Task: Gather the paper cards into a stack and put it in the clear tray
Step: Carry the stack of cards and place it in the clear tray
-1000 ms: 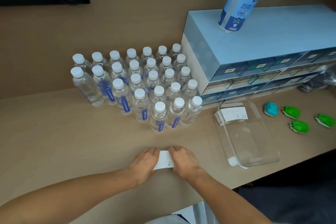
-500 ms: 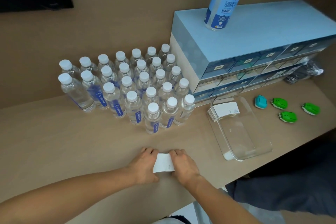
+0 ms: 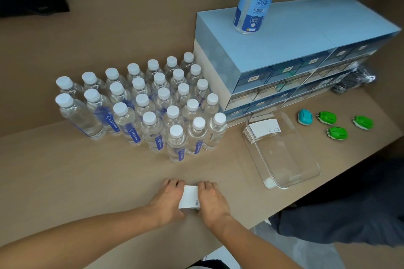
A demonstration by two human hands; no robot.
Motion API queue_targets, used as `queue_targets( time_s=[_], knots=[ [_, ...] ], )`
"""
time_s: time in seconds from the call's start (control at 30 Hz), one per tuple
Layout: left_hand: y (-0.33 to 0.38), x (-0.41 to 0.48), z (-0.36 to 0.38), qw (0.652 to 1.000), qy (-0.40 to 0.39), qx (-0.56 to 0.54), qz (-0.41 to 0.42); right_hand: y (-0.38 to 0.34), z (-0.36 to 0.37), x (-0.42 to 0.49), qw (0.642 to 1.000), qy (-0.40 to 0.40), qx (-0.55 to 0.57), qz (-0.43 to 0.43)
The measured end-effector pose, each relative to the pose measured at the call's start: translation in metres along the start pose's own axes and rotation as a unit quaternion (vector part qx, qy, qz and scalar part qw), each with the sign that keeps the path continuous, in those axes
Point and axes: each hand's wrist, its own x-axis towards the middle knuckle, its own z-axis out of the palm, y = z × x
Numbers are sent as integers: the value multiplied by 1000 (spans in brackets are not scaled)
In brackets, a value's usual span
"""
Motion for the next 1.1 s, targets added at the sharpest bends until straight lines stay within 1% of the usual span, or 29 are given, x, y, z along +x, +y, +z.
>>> queue_targets(
  time_s=[0.07,0.2,0.33,0.43,0.53,0.7,0.9,1.0,1.1],
  knots=[
    [2,1,-1,1000,-1,3,-1,-4,3,-1,1000,4,3,11],
    [0,5,-4,998,4,60,16,-8,7,-2,999,25,21,28],
    [-3,9,-10,994,-21,105,37,-6,12,-8,997,42,53,25],
    [-2,11,-10,991,-37,121,42,-3,17,-12,995,50,82,41],
    [0,12,-11,989,-50,132,41,1,16,-10,995,36,79,47],
    [11,15,-18,988,-60,136,45,14,7,-9,999,9,42,18],
    [48,30,-45,993,-38,105,32,54,-41,-9,999,14,29,-14],
    [76,42,-64,997,-33,68,9,83,-74,-9,999,11,36,-35],
    [107,57,-85,998,-17,56,5,118,-107,-6,998,12,26,-52]
  ],
)
